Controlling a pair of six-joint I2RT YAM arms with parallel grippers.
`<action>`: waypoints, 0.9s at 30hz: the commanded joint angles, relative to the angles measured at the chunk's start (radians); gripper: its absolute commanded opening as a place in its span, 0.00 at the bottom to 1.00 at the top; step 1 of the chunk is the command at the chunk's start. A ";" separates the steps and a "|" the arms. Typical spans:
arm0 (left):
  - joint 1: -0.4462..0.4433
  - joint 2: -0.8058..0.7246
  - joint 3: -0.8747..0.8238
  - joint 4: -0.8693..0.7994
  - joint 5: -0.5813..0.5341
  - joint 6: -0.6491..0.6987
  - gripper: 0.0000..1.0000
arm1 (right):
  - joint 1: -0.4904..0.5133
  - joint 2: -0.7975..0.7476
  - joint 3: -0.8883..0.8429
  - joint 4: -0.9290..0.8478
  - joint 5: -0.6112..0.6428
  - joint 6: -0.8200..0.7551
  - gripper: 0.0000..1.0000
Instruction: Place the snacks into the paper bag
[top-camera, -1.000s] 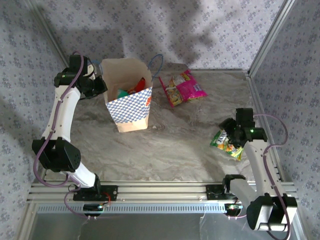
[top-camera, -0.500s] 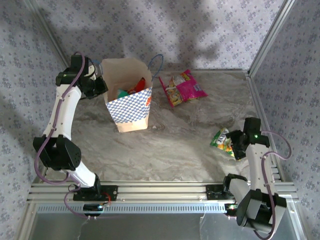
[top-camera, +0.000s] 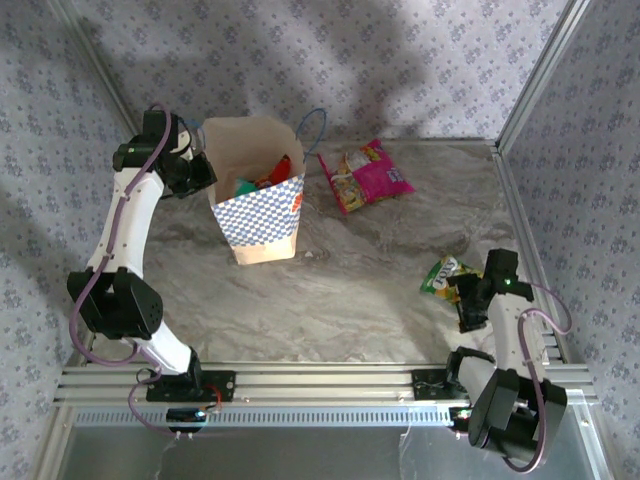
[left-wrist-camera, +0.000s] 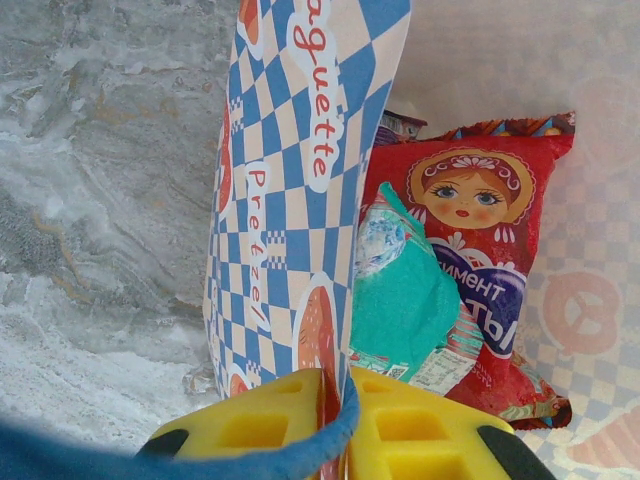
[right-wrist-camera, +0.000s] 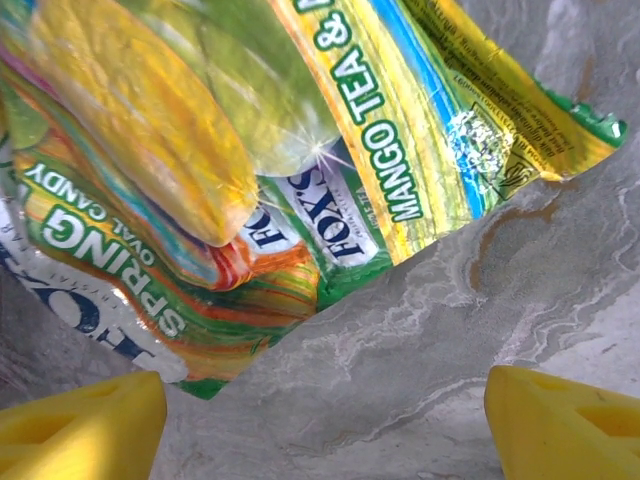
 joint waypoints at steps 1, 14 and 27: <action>-0.006 0.012 0.016 -0.003 0.000 0.011 0.13 | -0.009 0.031 -0.007 0.065 -0.035 0.048 0.85; -0.008 0.022 0.021 -0.015 -0.021 0.019 0.13 | -0.007 0.191 0.035 0.185 -0.036 0.032 0.84; -0.007 0.024 0.027 -0.019 -0.021 0.015 0.13 | -0.006 0.282 0.023 0.215 0.008 -0.028 0.51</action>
